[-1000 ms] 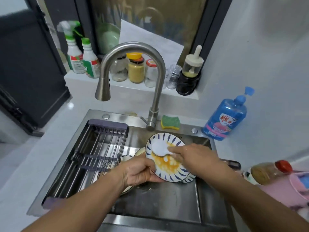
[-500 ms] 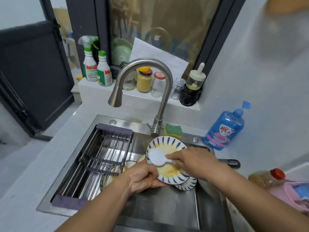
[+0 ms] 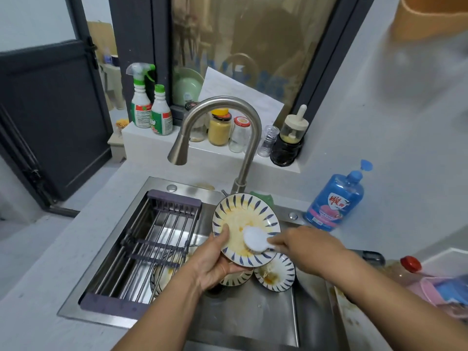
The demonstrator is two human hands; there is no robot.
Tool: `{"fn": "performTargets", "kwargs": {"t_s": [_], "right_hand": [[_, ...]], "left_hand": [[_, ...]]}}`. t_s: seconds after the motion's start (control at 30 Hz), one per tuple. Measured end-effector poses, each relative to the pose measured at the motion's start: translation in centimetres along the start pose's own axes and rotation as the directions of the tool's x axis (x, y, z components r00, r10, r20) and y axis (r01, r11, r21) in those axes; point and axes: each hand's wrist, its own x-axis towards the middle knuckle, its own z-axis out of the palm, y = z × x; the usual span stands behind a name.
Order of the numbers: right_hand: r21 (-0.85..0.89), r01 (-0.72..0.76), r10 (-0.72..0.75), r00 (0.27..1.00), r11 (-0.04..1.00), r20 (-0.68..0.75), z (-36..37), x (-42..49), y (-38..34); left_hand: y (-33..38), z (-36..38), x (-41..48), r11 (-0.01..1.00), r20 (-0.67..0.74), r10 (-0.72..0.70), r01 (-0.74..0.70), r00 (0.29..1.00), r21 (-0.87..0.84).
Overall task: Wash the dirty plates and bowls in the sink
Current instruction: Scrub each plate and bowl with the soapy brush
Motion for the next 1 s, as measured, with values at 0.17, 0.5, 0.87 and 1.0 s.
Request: {"fn": "performTargets", "kwargs": {"t_s": [0.17, 0.5, 0.87, 1.0], "right_hand": [[0.059, 0.096, -0.097, 0.995, 0.994, 0.020, 0.6, -1.8, -3.3], [-0.106, -0.126, 0.101, 0.971, 0.986, -0.215, -0.5, -1.1, -0.5], [0.158, 0.193, -0.198, 0.980, 0.968, 0.013, -0.7, -0.8, -1.1], [0.158, 0.211, -0.225, 0.971, 0.965, 0.075, -1.4, -1.4, 0.1]], "left_hand": [[-0.2, 0.3, -0.1, 0.999, -0.035, 0.038, -0.039, 0.999, -0.026], [-1.2, 0.5, -2.0, 0.990, 0.032, 0.009, -0.014, 0.999, 0.142], [-1.8, -0.2, -3.4, 0.998, 0.269, 0.010, -0.025, 0.963, 0.051], [-1.3, -0.3, -3.7, 0.986, 0.284, 0.016, 0.033, 0.959, -0.166]]}}
